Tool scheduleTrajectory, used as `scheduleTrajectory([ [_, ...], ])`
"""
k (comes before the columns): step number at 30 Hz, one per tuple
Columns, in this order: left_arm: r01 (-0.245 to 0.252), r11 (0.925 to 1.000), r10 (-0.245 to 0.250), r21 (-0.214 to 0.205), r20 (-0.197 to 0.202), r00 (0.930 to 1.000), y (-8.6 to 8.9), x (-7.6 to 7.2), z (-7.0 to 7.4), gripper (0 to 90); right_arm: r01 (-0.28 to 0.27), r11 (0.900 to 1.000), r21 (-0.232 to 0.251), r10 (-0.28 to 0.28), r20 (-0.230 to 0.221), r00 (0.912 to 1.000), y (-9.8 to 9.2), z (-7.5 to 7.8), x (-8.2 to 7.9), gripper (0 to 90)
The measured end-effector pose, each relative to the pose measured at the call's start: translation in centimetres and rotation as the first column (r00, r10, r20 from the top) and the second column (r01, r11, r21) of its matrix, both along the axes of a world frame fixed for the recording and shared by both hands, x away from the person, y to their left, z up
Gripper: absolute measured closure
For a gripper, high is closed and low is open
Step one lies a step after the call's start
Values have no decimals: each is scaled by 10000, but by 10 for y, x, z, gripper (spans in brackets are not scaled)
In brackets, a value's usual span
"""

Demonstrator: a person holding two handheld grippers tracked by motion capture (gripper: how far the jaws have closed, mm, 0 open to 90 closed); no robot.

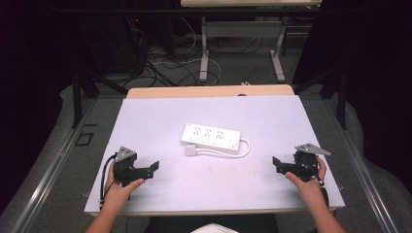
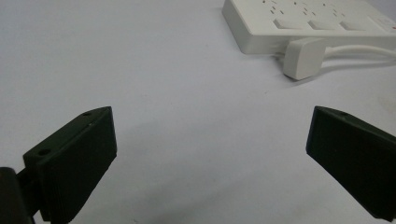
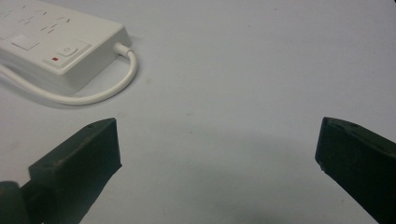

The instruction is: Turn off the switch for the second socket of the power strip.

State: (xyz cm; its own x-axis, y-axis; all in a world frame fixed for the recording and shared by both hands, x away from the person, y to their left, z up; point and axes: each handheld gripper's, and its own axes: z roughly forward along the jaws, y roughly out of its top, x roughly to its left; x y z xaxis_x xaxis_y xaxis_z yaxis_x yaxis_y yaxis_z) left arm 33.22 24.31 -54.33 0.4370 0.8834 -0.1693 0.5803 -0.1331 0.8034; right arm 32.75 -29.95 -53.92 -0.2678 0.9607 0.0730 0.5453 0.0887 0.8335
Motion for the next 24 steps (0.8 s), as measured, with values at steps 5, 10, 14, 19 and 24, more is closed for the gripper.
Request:
scheduleTrajectory([
  [5, -20, 9997, 20, -251, -11, 10000, -1, -2, 2, 23, -162, 9998, 84, 161, 69, 9998, 9, 0, -1, 0],
  [10, 107, 9992, -106, -374, 17, 9999, -3, -7, 5, 25, -368, 9993, 64, 369, -75, 9993, 11, -3, 1, 0],
  [14, 158, 9989, -152, -437, 130, 9998, -7, -11, 6, 24, -386, 9992, 124, 386, 1, 9993, 14, -4, 2, 0],
  [19, 386, 9986, -379, -361, 214, 9991, -15, -14, 8, 24, -485, 9987, 121, 484, 98, 9988, 15, -3, 1, 0],
  [24, 663, 9972, -655, -335, 244, 9976, -25, -18, 9, 63, -618, 9979, 197, 615, 159, 9980, 16, -2, 0, 0],
])
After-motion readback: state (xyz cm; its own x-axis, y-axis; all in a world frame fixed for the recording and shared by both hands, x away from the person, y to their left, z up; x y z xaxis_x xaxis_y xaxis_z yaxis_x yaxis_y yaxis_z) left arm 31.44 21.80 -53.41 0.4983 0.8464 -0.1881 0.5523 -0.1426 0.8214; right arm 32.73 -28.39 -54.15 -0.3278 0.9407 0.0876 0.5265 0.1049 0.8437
